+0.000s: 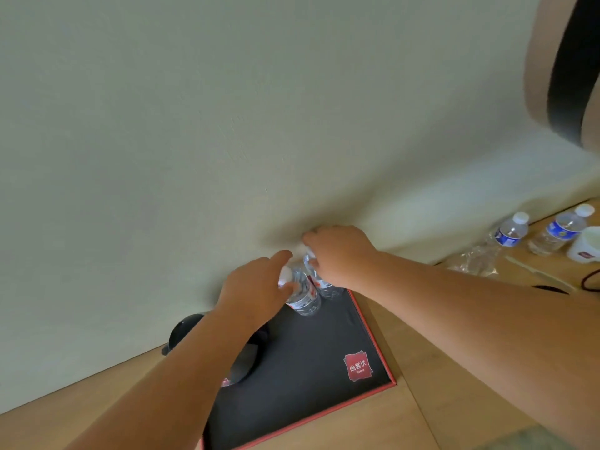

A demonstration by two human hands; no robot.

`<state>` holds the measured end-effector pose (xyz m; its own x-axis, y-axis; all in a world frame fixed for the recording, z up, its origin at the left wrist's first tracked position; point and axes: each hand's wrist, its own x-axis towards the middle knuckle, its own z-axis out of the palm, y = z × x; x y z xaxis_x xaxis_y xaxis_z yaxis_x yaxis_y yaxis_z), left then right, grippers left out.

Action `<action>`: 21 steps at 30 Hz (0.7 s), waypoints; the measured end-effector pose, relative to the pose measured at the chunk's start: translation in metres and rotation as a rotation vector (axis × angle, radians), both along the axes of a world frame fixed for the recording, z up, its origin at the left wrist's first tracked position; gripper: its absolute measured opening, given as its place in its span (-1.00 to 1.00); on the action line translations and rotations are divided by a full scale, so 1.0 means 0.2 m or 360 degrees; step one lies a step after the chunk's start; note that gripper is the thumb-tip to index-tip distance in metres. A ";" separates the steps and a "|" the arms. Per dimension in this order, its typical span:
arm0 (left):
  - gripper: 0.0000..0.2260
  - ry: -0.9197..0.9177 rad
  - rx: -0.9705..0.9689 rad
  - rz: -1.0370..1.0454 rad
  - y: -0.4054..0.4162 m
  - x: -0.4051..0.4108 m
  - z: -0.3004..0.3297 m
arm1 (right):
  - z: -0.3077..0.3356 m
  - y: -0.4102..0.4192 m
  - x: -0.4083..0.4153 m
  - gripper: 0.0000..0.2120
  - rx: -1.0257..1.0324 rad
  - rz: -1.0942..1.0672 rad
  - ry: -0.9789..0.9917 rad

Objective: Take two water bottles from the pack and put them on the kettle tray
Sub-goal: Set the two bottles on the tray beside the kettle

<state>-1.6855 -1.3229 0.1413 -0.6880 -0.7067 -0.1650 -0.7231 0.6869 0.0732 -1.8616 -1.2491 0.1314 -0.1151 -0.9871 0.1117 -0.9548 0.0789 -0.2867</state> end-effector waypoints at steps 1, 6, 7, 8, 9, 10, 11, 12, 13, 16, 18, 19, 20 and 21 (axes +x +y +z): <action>-0.54 -0.0034 -0.0046 -0.0043 -0.01 0.01 0.02 | 0.00 0.00 0.00 -0.81 -0.0013 -0.0019 0.0007; -0.54 -0.0201 0.0025 -0.0283 -0.02 0.01 0.06 | 0.00 0.01 0.00 -0.69 0.0025 -0.0128 -0.0119; -0.58 -0.0216 0.0033 -0.0298 -0.03 0.01 0.06 | 0.00 0.01 0.00 -0.68 0.0050 -0.0116 -0.0133; -0.62 -0.0222 0.0028 -0.0303 -0.04 0.01 0.06 | 0.00 0.01 0.00 -0.67 0.0066 -0.0090 -0.0130; -0.65 -0.0209 0.0027 -0.0291 -0.05 0.01 0.06 | 0.00 0.01 0.00 -0.68 0.0073 -0.0069 -0.0111; -0.68 -0.0192 0.0024 -0.0274 -0.06 0.01 0.05 | 0.00 0.01 0.00 -0.70 0.0078 -0.0052 -0.0093; -0.71 -0.0179 0.0012 -0.0257 -0.07 0.01 0.05 | 0.01 0.01 -0.01 -0.71 0.0095 -0.0037 -0.0077; -0.75 -0.0162 -0.0007 -0.0233 -0.08 0.01 0.04 | 0.02 0.01 -0.02 -0.73 0.0124 -0.0022 -0.0061; -0.78 -0.0133 -0.0022 -0.0189 -0.08 0.01 0.03 | 0.04 0.00 -0.02 -0.73 0.0164 0.0002 -0.0050; -0.81 0.0069 -0.0021 0.0022 -0.10 0.00 -0.02 | 0.11 -0.02 -0.03 -0.77 0.0328 0.0101 -0.0010; -0.76 0.0146 -0.0034 0.0160 -0.11 -0.02 -0.04 | 0.15 -0.04 -0.03 -0.89 0.0476 0.0171 0.0012; -0.74 0.0145 -0.0043 0.0220 -0.12 -0.03 -0.05 | 0.16 -0.05 -0.03 -0.90 0.0515 0.0199 0.0015; -0.71 0.0119 -0.0058 0.0266 -0.13 -0.05 -0.05 | 0.18 -0.06 -0.03 -0.74 0.0543 0.0226 0.0020; -0.69 0.0075 -0.0072 0.0294 -0.14 -0.07 -0.05 | 0.20 -0.06 -0.03 -0.63 0.0560 0.0281 0.0065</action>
